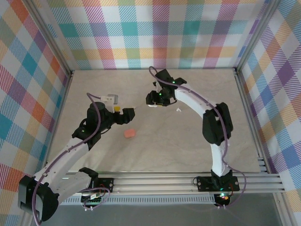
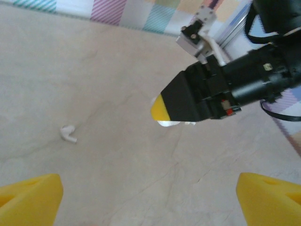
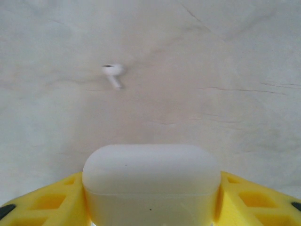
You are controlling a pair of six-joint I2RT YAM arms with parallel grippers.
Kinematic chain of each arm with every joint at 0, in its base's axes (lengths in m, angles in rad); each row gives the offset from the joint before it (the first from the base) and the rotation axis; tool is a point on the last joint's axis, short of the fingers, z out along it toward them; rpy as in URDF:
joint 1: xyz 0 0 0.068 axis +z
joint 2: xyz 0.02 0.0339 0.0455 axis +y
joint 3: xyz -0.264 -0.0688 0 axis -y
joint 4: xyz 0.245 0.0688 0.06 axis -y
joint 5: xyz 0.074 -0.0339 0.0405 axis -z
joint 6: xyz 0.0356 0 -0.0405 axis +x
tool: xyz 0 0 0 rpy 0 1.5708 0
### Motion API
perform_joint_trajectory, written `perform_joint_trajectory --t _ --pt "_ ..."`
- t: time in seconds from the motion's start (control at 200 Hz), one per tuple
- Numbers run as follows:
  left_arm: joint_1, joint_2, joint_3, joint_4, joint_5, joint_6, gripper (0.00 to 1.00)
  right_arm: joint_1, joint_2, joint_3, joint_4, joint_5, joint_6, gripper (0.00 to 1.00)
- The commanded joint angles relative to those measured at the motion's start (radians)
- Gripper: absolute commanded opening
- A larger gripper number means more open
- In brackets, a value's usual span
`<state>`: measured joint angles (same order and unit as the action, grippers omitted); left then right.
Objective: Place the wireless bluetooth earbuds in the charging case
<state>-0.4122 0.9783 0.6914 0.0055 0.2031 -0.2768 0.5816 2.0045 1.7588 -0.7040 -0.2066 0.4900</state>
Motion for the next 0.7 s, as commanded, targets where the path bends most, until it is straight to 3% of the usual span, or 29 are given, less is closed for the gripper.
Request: perform_joint_trajectory --t 0.0,0.375,0.695 --pt "-0.054 0.006 -0.018 0.193 -0.006 -0.025 0.91 -0.006 -0.117 -0.083 0.138 -0.101 0.121 0.42" --pt "-0.197 0.12 -0.025 0.522 -0.047 -0.032 0.87 -0.003 -0.364 -0.25 0.274 -0.188 0.277 0.42" --pt "-0.254 0.2 -0.007 0.608 -0.043 0.006 0.83 -0.002 -0.475 -0.285 0.271 -0.17 0.286 0.42"
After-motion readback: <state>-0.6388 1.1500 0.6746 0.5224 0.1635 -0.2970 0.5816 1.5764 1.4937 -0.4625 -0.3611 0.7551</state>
